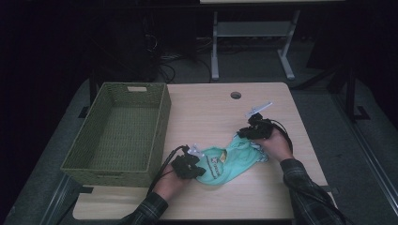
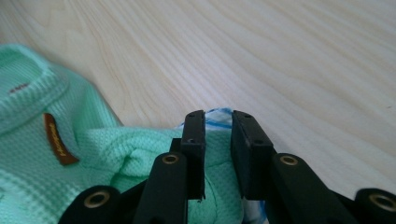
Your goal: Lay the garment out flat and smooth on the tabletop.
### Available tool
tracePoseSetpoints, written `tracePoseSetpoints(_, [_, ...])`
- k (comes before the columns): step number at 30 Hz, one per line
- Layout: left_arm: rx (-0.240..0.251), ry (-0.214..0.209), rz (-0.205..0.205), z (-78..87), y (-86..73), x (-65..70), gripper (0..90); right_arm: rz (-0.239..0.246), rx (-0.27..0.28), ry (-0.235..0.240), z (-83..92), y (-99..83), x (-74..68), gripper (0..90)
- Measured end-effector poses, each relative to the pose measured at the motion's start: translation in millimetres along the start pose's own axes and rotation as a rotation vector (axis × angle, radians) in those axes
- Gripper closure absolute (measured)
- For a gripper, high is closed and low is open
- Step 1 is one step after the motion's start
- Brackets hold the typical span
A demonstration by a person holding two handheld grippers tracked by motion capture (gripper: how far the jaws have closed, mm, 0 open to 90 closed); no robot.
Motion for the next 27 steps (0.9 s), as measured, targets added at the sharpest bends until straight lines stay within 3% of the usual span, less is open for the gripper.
tracePoseSetpoints(5, [0.005, 0.001, 0.006, -0.3, 0.0, 0.4, 89.7, 0.008, -0.033, -0.006, -10.5, -9.2, -1.9, 78.9])
tracePoseSetpoints(11, [0.012, 0.006, 0.013, -0.9, 0.0, 1.4, 89.7, 0.019, -0.021, -0.006, -13.5, -10.9, -2.8, 89.5])
tracePoseSetpoints(16, [0.001, 0.001, 0.000, 0.0, -0.1, 0.1, 89.7, 0.008, -0.007, -0.020, -8.7, -9.8, -3.3, 90.0])
tracePoseSetpoints(21, [0.013, 0.007, 0.014, -0.8, -0.1, 1.4, 89.7, -0.002, 0.032, -0.047, -0.8, -2.6, 2.3, 90.0])
tracePoseSetpoints(27, [-0.005, 0.002, -0.006, 0.4, -0.2, -0.5, 89.7, -0.030, 0.047, -0.084, 2.0, 5.7, 9.6, 90.0])
Point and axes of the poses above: each handheld gripper's, and its own axes: z roughly backward along the jaws, y roughly out of its top, x roughly to its right, the point moved 2 cm from there along -z, roughly forward along the jaws, and after that the axes turned 10 degrees about x, right-handed, at the moved point
